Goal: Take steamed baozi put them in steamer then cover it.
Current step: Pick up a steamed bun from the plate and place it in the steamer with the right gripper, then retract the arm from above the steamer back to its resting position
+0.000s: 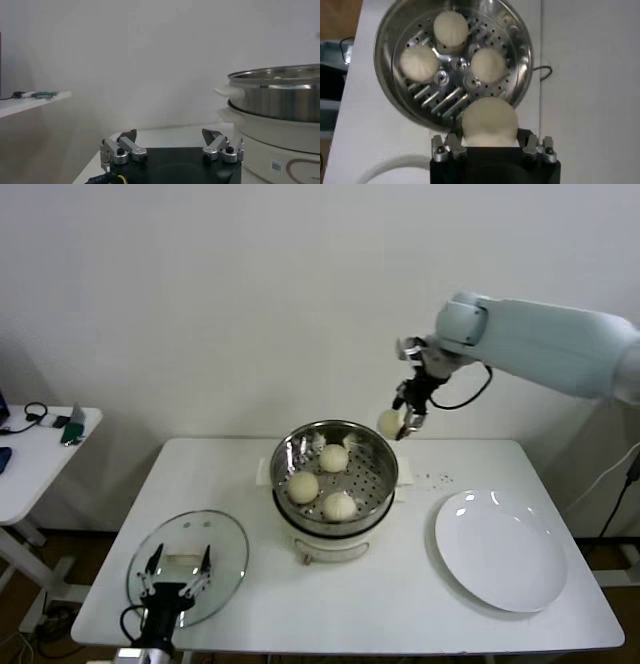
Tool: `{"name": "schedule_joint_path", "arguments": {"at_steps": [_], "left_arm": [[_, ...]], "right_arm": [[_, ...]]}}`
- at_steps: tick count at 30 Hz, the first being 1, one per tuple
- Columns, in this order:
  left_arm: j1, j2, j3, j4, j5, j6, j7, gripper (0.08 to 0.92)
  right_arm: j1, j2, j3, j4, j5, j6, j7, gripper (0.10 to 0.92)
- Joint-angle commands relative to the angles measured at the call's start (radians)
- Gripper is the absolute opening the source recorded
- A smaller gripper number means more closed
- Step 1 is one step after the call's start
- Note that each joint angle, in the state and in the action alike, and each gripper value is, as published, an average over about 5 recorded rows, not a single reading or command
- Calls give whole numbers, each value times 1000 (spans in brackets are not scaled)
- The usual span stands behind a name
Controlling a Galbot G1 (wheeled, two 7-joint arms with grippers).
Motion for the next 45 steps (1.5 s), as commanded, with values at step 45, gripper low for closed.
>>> {"name": "schedule_joint_path", "arguments": {"at_steps": [45], "left_arm": [[2,20,-33,29,-52,-16,-8,823]], "right_arm": [[-15,-7,7,81,24,-27,53,823]]}}
